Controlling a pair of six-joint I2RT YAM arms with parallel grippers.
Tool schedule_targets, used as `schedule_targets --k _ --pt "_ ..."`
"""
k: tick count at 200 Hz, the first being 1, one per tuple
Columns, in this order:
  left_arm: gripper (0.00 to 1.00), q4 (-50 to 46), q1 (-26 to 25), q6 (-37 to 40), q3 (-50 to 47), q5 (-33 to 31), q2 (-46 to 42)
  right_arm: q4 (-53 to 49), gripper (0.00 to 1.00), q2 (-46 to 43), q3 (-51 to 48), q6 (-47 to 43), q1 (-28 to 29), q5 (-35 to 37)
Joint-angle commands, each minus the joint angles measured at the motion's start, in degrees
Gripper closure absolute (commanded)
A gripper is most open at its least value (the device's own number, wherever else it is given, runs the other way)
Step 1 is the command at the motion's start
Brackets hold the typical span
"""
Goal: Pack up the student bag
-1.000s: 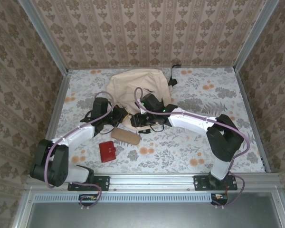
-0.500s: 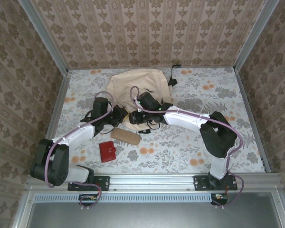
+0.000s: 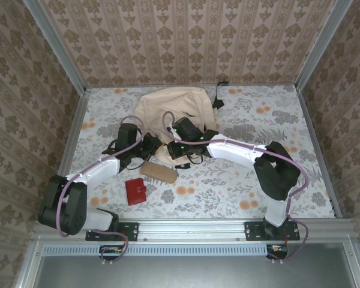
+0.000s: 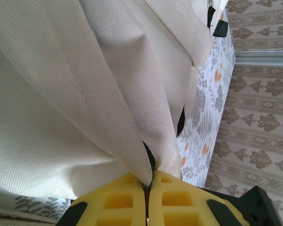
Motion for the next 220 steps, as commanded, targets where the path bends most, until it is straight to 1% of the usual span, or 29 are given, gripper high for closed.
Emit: schedule_targets --k 1,20,84,159,188,220 --pt "0.98 -1.3 0.5 2.6 -0.7 -2.7 0.8 -11.7 1.0 -3.6 1.8 -0.7 -0.4 4.9" --pt "0.98 -0.6 0.9 2.8 -1.5 -3.3 0.8 -16.4 1.0 -3.7 2.1 -0.2 -0.4 5.9" --pt "0.98 -0.9 1.6 4.0 -2.3 -4.2 1.0 -24.2 1.0 -2.9 4.1 1.9 -0.4 14.2" --pt "1.0 -3.2 4.3 6.9 -1.6 -4.5 0.1 -33.2 1.0 -5.5 4.5 0.3 -1.2 21.5" --pt "1.0 -4.4 5.5 8.7 0.5 -4.4 0.1 -34.5 1.0 -6.2 5.0 -0.2 -2.2 24.2" --pt "1.0 -5.8 6.5 11.7 5.1 -4.2 1.7 -35.1 1.0 -8.1 4.8 -0.5 -4.4 26.7"
